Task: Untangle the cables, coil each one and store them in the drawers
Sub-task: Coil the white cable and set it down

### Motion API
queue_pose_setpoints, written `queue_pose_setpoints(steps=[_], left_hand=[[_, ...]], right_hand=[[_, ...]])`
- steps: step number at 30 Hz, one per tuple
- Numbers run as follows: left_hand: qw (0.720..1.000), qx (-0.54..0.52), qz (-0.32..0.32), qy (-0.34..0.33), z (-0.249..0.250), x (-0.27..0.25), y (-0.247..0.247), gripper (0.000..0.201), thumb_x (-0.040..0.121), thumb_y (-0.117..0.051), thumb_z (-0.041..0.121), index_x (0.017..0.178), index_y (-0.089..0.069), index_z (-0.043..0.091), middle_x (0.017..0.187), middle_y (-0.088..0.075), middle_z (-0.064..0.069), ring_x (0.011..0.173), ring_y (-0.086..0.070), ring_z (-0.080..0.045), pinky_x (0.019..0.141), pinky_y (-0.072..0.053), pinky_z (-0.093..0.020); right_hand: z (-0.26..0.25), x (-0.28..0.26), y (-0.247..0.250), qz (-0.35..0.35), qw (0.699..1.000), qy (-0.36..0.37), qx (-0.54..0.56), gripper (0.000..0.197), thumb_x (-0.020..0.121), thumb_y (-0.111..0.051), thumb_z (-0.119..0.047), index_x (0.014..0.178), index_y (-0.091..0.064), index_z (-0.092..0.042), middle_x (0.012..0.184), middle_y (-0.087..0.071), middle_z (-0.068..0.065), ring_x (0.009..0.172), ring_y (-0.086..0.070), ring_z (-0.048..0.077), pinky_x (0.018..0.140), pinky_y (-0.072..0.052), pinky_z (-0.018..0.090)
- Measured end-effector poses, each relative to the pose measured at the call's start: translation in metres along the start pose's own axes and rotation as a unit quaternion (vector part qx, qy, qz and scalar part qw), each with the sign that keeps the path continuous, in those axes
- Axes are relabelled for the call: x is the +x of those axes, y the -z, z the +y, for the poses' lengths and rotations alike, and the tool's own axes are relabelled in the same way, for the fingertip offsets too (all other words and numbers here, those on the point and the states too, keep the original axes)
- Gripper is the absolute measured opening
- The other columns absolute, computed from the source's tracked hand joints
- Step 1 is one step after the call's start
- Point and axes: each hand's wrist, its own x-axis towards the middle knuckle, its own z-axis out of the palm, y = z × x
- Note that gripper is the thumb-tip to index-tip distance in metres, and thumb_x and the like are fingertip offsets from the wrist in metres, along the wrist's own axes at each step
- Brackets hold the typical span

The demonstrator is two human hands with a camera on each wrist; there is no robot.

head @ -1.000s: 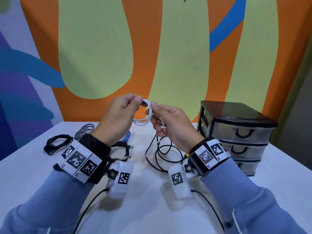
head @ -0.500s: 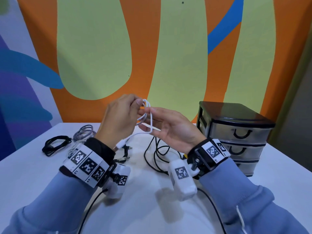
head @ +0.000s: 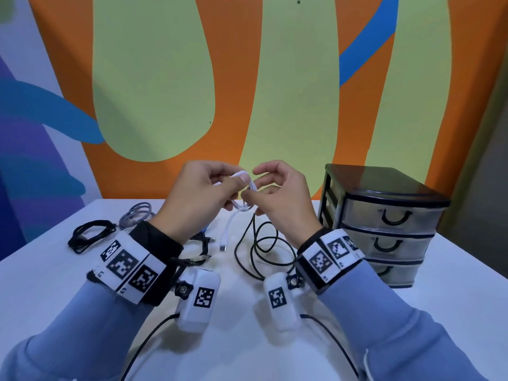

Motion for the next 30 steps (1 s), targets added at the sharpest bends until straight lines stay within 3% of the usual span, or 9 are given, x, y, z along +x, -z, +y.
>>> queue_pose_setpoints(steps=[3,6,9,13,17,20,24,26,30], left_hand=[[0.999,0.018,-0.028,-0.007,0.002,-0.006,-0.008,0.007,0.097,-0.076,0.019,0.098,-0.083,0.017,0.070,-0.071,-0.002,0.062,-0.067,-0.014,0.061,-0.053,-0.019],[0.999,0.026,-0.039,-0.009,0.003,-0.008,-0.012,0.012,0.096,-0.077,0.025,0.107,-0.081,0.023,0.077,-0.069,-0.005,0.056,-0.062,-0.037,0.054,-0.050,-0.032],[0.999,0.032,-0.003,-0.027,0.002,-0.005,-0.008,0.010,0.098,-0.074,0.024,0.103,-0.083,0.025,0.083,-0.075,0.008,0.067,-0.064,-0.019,0.066,-0.054,-0.033],[0.995,-0.087,0.046,0.028,-0.003,0.004,0.000,0.016,0.101,-0.069,0.016,0.107,-0.083,0.017,0.090,-0.078,-0.013,0.079,-0.063,-0.019,0.080,-0.055,-0.040],[0.988,-0.131,0.062,0.045,-0.003,0.007,0.001,0.019,0.102,-0.064,0.012,0.110,-0.081,0.010,0.069,-0.066,0.000,0.070,-0.053,-0.019,0.070,-0.050,-0.029],[0.990,-0.121,0.059,0.037,-0.005,0.008,0.003,0.018,0.102,-0.066,0.014,0.108,-0.083,0.013,0.072,-0.063,-0.001,0.072,-0.053,-0.021,0.075,-0.050,-0.039],[0.993,-0.058,0.100,0.001,-0.008,0.009,0.008,0.017,0.102,-0.067,0.018,0.103,-0.084,0.021,0.064,-0.059,0.014,0.067,-0.048,-0.014,0.072,-0.050,-0.031],[0.993,-0.010,0.118,-0.021,-0.009,0.009,0.012,0.018,0.103,-0.066,0.020,0.101,-0.083,0.024,0.070,-0.066,0.024,0.070,-0.054,0.000,0.073,-0.047,-0.022],[0.993,0.032,0.104,-0.039,-0.008,0.007,0.014,0.017,0.104,-0.065,0.024,0.106,-0.082,0.023,0.081,-0.071,0.029,0.075,-0.058,0.009,0.079,-0.044,-0.028]], right_hand=[[0.009,0.002,-0.002,0.034,0.990,0.024,-0.136,0.012,0.081,-0.084,-0.022,0.087,-0.074,-0.027,0.078,-0.068,0.000,0.060,-0.068,0.022,0.054,-0.058,0.040],[0.016,0.003,-0.003,0.048,0.984,0.024,-0.168,0.004,0.083,-0.076,-0.021,0.080,-0.077,-0.023,0.084,-0.068,-0.004,0.068,-0.070,0.027,0.059,-0.061,0.046],[0.010,0.001,0.000,-0.004,0.997,-0.003,-0.073,0.008,0.091,-0.073,-0.015,0.091,-0.078,-0.020,0.090,-0.074,0.005,0.077,-0.071,0.024,0.060,-0.061,0.034],[-0.001,-0.005,0.005,-0.136,0.975,-0.080,0.158,0.018,0.100,-0.069,-0.021,0.114,-0.078,-0.014,0.087,-0.071,0.002,0.077,-0.064,0.012,0.060,-0.049,0.022],[0.001,-0.001,0.004,-0.106,0.992,-0.025,0.070,0.022,0.097,-0.073,-0.031,0.108,-0.082,-0.013,0.072,-0.058,-0.005,0.064,-0.044,0.008,0.059,-0.036,0.022],[-0.002,-0.002,0.005,-0.109,0.993,0.007,0.045,0.024,0.096,-0.074,-0.038,0.098,-0.084,-0.016,0.074,-0.035,0.021,0.067,-0.024,0.022,0.058,-0.025,0.030],[-0.005,-0.001,0.008,-0.158,0.986,-0.046,0.037,0.034,0.101,-0.066,-0.042,0.091,-0.082,-0.014,0.064,-0.030,-0.002,0.061,-0.023,0.018,0.055,-0.025,0.026],[-0.003,0.000,0.011,-0.199,0.969,-0.095,0.109,0.027,0.102,-0.066,-0.030,0.093,-0.078,-0.008,0.071,-0.033,0.000,0.063,-0.025,0.017,0.055,-0.027,0.024],[-0.005,0.003,0.023,-0.243,0.958,-0.114,0.102,0.013,0.099,-0.070,-0.015,0.102,-0.075,-0.004,0.073,-0.052,-0.007,0.063,-0.030,0.012,0.056,-0.030,0.020]])
